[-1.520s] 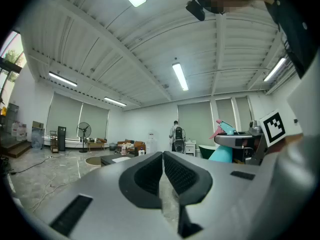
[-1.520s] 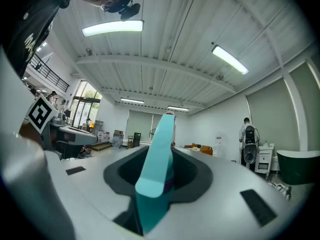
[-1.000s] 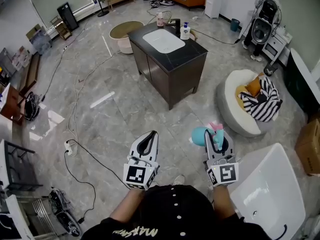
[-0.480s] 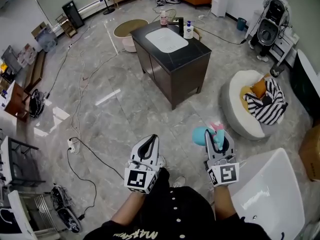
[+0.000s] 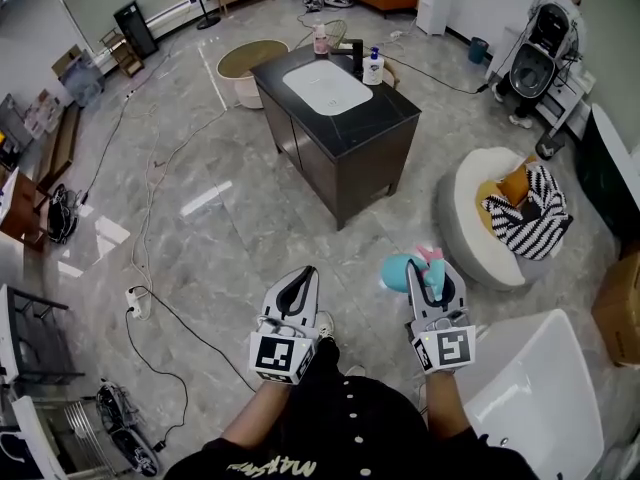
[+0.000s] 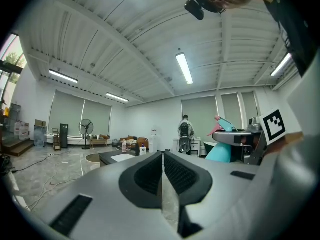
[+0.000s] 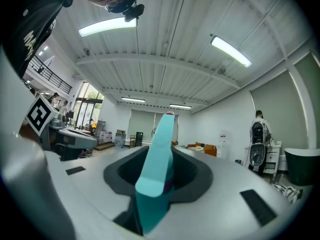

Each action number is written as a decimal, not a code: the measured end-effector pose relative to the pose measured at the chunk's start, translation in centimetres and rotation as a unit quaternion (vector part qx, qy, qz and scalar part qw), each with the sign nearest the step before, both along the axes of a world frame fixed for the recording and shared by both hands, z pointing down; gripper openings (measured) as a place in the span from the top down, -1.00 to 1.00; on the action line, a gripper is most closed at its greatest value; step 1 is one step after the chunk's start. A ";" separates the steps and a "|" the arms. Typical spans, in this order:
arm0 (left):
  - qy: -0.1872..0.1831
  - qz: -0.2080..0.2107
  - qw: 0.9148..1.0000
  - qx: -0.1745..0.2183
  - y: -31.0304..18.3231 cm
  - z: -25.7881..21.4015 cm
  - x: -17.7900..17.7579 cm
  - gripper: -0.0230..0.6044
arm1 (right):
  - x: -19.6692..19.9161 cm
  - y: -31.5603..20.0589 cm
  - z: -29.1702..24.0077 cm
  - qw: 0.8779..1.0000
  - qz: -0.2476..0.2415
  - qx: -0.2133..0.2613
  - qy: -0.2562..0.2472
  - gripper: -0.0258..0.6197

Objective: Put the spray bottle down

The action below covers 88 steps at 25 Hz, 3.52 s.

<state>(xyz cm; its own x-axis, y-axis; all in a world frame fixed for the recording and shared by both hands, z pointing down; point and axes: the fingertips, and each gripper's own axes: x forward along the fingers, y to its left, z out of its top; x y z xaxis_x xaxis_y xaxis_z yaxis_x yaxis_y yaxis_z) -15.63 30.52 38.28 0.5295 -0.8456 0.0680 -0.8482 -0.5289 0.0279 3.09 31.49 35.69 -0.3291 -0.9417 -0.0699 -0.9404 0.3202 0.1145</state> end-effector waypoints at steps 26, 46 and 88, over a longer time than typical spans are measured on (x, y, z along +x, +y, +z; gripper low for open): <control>0.007 0.072 0.997 -0.006 -21.2 0.6 -1.3 0.86 | -1.4 -19.6 0.0 0.998 0.065 -0.005 0.011 0.57; 0.002 0.080 0.997 -0.006 -34.1 2.1 6.1 0.86 | 6.4 -33.1 1.5 0.997 0.076 -0.001 0.012 0.57; -0.022 0.069 0.996 -0.049 -61.3 5.6 18.7 0.85 | 16.7 -68.9 9.8 0.997 0.010 -0.070 0.040 0.57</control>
